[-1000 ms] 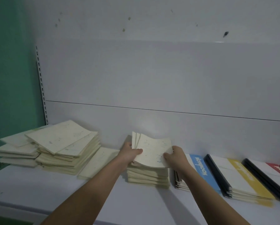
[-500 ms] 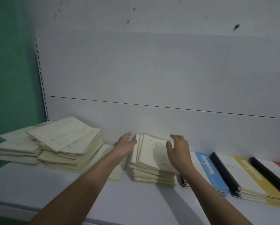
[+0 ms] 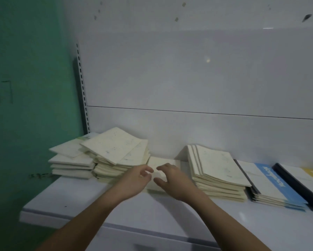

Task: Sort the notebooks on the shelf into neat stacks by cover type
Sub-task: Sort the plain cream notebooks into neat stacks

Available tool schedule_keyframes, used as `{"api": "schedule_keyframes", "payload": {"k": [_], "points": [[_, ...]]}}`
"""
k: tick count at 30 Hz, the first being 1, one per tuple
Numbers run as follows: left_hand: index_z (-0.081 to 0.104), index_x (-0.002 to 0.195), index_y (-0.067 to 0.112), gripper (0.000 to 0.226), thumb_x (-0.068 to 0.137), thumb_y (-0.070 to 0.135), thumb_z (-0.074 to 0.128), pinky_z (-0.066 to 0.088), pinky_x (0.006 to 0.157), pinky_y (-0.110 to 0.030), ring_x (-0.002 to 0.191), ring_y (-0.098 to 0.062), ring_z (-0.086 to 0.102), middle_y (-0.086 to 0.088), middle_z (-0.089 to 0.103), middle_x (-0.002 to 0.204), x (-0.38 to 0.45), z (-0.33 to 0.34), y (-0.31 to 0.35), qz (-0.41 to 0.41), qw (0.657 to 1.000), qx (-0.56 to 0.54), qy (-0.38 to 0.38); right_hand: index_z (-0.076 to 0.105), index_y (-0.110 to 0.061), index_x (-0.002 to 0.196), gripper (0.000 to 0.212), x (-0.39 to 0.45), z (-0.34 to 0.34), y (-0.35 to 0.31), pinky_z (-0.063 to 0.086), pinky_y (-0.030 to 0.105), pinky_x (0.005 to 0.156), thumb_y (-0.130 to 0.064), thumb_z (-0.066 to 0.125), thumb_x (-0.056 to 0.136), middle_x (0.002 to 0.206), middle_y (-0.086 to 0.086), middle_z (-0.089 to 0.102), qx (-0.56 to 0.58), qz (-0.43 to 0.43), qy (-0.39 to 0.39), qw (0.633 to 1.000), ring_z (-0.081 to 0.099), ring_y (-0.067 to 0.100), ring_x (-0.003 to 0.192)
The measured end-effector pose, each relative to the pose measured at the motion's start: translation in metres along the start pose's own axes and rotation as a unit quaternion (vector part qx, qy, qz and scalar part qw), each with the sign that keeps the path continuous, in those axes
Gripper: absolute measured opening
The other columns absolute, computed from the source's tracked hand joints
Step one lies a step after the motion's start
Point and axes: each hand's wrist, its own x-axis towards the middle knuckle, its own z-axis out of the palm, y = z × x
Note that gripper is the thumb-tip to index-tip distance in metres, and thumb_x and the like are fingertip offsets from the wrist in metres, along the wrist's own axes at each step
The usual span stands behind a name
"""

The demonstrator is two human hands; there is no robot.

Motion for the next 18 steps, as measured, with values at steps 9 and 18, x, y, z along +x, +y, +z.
{"api": "schedule_keyframes", "payload": {"k": [9,18], "points": [[0.063,0.119,0.022,0.026,0.096,0.021,0.049,0.048,0.087,-0.026,0.103,-0.012,0.059,0.001,0.063,0.114,-0.015,-0.021,-0.061,-0.041,0.999,0.004,-0.033,0.036,-0.016,0.145,0.073,0.015,0.035,-0.002,0.033,0.04,0.106,-0.064,0.044,0.091,0.148,0.003,0.039,-0.082,0.088,-0.139,0.983,0.038,0.025,0.133],[0.065,0.115,0.012,0.023,0.097,0.013,0.051,0.041,0.071,-0.013,0.096,-0.008,0.056,0.005,0.062,0.102,-0.006,-0.012,-0.055,-0.041,0.994,-0.099,0.004,0.056,-0.021,0.097,0.036,0.004,0.037,0.001,0.038,0.032,0.064,-0.056,0.045,0.094,0.098,0.002,0.064,-0.077,0.068,-0.071,0.992,0.058,0.022,0.081]]}}
